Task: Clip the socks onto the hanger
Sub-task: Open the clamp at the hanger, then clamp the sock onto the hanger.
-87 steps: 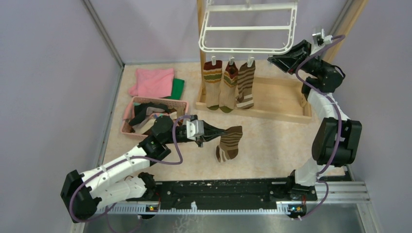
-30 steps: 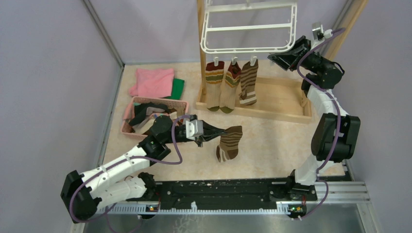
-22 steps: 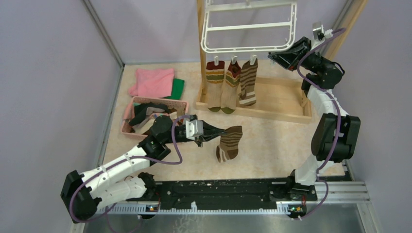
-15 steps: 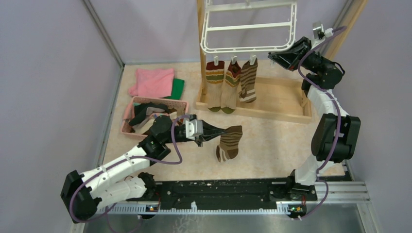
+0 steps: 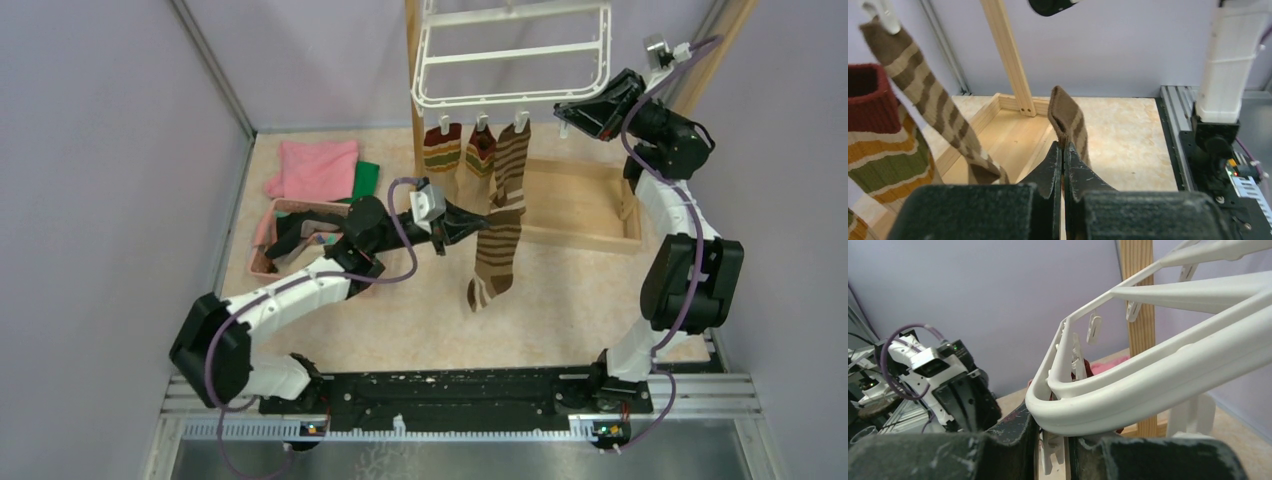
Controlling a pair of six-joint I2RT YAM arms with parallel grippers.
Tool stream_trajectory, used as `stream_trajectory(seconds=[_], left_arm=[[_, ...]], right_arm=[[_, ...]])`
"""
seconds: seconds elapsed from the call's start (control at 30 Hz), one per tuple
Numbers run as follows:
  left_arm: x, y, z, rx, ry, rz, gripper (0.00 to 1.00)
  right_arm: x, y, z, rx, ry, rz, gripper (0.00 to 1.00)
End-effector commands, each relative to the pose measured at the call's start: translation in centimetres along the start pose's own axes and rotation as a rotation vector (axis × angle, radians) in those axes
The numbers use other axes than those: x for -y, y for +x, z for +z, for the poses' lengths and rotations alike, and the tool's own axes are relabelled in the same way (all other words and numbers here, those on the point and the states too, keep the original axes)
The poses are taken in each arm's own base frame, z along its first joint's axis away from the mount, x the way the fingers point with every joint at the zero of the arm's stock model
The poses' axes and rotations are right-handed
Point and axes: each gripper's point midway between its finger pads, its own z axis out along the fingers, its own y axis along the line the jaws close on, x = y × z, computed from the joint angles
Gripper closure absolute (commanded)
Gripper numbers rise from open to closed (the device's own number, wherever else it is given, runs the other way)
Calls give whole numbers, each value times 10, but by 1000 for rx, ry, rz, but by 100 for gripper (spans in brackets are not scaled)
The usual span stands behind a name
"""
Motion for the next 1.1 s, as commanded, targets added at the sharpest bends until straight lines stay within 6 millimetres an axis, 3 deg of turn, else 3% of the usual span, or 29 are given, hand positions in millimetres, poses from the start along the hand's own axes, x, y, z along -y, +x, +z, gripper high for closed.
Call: stream_trajectory(seconds=[0.0,0.17,0.27,0.47,0.73,1.07], left_arm=[[-22,-29,23,129,18,-26,100],[-45,-23,47,134,-1,-82,100],[-49,-25,57,155,20,-80,100],[-52,-32,65,185,41,-69,100],[-73,-32,71,158,-67,-195,100],[-77,-32,72,161,-93,-257,100]], right_arm=[[-20,2,7,-5,-98,-119,100],[-9,8,6,5,-86,-32,100],[-3,10,6,17,-84,30,100],[6,12,8,37,-83,132,100],[7,10,9,53,-83,205,100],[15,-1,5,141,-80,367,100]])
